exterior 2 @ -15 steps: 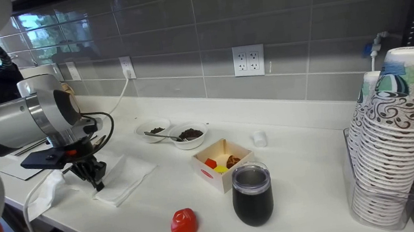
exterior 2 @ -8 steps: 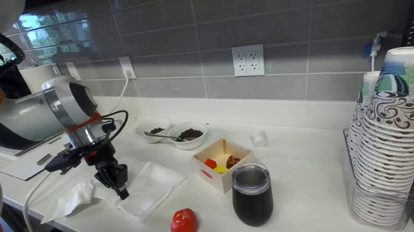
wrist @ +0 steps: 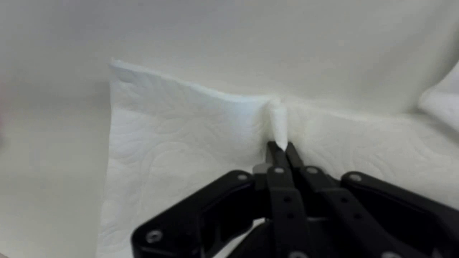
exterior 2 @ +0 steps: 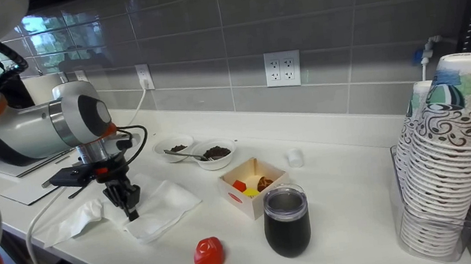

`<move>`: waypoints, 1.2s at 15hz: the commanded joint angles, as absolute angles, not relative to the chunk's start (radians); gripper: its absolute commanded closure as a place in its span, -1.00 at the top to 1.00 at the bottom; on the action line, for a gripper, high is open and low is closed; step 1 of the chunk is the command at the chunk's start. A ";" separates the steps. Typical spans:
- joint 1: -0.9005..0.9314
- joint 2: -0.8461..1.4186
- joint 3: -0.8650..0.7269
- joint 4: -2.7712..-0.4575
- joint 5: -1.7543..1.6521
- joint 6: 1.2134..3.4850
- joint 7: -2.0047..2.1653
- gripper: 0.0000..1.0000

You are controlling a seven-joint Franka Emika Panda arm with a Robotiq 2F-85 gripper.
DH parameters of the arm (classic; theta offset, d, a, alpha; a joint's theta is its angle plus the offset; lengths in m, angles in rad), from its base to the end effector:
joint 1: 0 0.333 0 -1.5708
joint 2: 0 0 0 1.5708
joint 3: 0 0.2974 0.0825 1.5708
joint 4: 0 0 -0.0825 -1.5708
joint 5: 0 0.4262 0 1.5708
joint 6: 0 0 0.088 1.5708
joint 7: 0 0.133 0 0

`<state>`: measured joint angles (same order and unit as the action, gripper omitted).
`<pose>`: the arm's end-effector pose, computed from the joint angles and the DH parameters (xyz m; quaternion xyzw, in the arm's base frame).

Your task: Wipe a portion of the counter using the paper towel

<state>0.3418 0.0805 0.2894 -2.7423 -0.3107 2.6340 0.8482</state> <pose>0.3014 0.2312 0.0980 0.9940 0.0348 -0.0320 0.0983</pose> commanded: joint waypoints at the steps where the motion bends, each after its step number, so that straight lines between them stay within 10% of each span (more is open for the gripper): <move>1: 0.369 0.132 0.378 -2.742 -0.044 2.775 0.658 -0.99; 9: 0.355 0.123 0.571 -2.741 0.425 2.744 0.317 -0.99; 18: 0.341 -0.022 0.329 -2.747 -0.296 2.395 0.812 -0.99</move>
